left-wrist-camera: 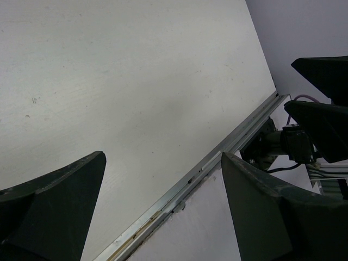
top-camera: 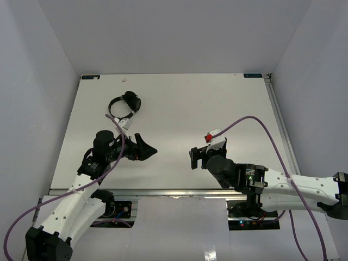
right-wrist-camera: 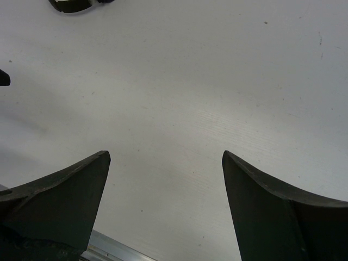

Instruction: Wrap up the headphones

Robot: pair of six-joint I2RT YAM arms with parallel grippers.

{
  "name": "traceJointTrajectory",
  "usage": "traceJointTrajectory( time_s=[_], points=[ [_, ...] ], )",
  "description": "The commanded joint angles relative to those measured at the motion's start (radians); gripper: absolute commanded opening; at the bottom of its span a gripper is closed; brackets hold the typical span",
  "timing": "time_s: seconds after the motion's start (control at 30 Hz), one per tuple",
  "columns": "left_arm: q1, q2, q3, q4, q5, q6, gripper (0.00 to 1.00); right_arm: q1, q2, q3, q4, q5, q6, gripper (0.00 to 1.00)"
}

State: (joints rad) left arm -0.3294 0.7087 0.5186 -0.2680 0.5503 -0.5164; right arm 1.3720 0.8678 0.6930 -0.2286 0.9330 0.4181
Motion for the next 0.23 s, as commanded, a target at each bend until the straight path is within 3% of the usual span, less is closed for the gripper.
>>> traceJointTrajectory(
  time_s=[0.0, 0.2],
  points=[
    [-0.010, -0.005, 0.021, 0.000, -0.006, 0.009, 0.98, -0.002, -0.021, 0.007, 0.042, 0.048, 0.032, 0.90],
    [-0.016, -0.003, 0.021, -0.002, -0.009, 0.009, 0.98, -0.002, -0.024, 0.004, 0.041, 0.047, 0.034, 0.90]
  ],
)
